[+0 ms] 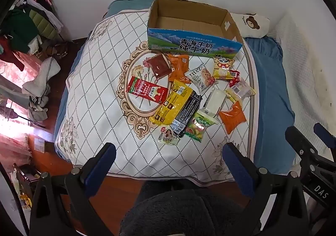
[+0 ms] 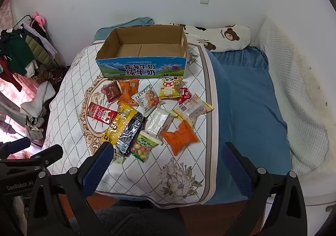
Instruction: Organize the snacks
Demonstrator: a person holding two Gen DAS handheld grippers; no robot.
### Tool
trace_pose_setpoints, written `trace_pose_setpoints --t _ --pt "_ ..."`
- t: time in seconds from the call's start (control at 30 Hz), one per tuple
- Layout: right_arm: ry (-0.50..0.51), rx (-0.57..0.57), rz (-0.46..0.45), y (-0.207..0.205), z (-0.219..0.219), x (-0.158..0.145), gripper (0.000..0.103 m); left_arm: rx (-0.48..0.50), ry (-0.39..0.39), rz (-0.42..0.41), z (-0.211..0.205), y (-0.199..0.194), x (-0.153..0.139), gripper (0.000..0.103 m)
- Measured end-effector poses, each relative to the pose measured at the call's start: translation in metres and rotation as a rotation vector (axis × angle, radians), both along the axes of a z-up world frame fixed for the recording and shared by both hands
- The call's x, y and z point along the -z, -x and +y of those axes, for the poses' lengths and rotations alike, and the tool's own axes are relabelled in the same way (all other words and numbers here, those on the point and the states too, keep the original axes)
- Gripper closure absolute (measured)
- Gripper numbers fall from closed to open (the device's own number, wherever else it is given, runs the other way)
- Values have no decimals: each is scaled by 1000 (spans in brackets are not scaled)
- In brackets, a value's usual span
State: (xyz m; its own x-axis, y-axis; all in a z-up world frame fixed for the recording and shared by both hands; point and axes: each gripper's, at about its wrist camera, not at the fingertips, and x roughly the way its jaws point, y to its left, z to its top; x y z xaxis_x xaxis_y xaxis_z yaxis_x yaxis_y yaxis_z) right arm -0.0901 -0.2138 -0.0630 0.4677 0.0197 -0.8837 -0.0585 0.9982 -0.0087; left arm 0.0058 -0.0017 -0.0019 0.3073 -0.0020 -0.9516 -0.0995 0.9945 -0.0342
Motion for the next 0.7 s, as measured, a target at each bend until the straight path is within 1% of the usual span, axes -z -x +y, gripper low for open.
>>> trace_pose_setpoints --t 0.07,0.17,0.7 --pt "5 0 -1 0 0 0 0 0 0 0 0 -1 1 0" --pt "5 0 3 0 0 0 0 -3 -2 0 3 1 -5 0" --pt "-3 0 2 -2 4 -1 0 -1 -4 -6 4 -2 -8 0"
